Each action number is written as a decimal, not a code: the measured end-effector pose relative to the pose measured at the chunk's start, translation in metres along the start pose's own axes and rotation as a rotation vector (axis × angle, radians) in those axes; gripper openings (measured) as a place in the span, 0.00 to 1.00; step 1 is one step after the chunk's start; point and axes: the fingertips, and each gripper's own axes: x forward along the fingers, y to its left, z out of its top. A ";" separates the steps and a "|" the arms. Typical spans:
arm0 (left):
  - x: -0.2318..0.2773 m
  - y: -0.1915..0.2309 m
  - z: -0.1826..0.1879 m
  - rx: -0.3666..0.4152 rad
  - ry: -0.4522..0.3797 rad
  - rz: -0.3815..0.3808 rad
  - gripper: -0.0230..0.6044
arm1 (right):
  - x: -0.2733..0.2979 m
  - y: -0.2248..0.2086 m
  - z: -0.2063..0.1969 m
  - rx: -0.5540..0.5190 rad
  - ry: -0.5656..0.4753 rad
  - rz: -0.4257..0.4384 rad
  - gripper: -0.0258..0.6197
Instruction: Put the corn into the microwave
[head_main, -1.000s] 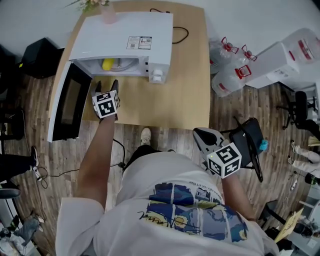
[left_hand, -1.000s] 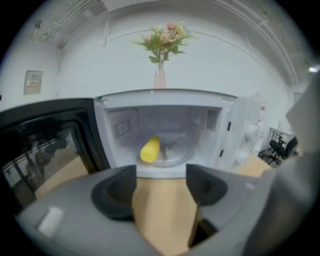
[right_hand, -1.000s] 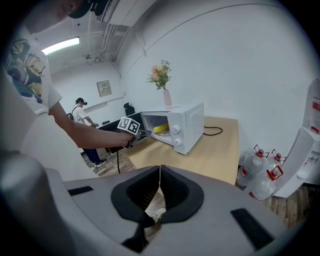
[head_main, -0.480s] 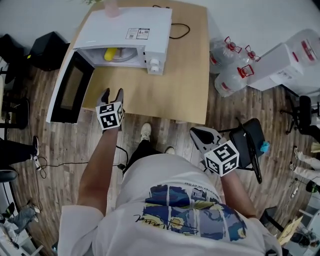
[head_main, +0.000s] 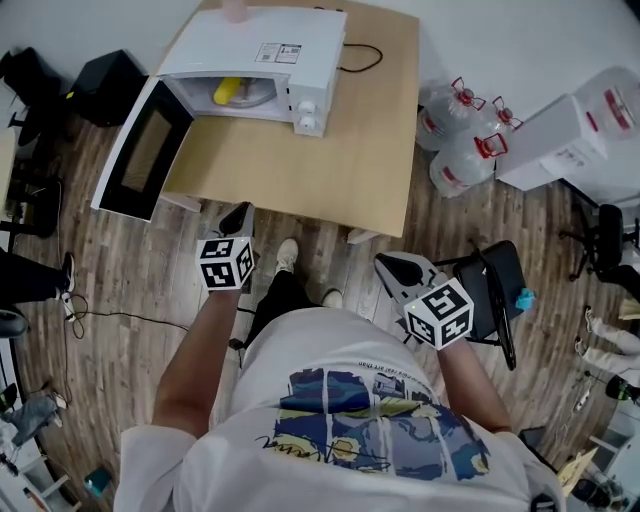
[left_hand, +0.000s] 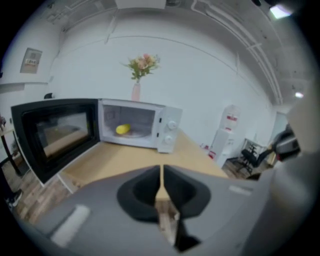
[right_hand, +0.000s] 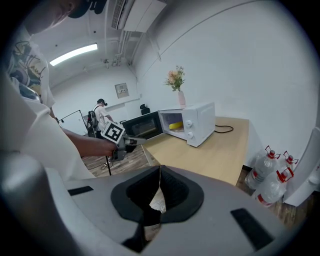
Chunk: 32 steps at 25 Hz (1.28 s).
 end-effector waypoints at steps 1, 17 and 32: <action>-0.007 -0.008 -0.006 -0.006 0.007 -0.018 0.07 | -0.002 0.001 -0.001 -0.002 -0.002 0.003 0.06; -0.063 -0.125 -0.031 0.032 0.048 -0.351 0.05 | -0.015 0.025 -0.011 -0.038 -0.018 0.040 0.06; -0.070 -0.135 -0.033 0.053 0.055 -0.377 0.05 | -0.013 0.034 -0.014 -0.056 -0.025 0.059 0.06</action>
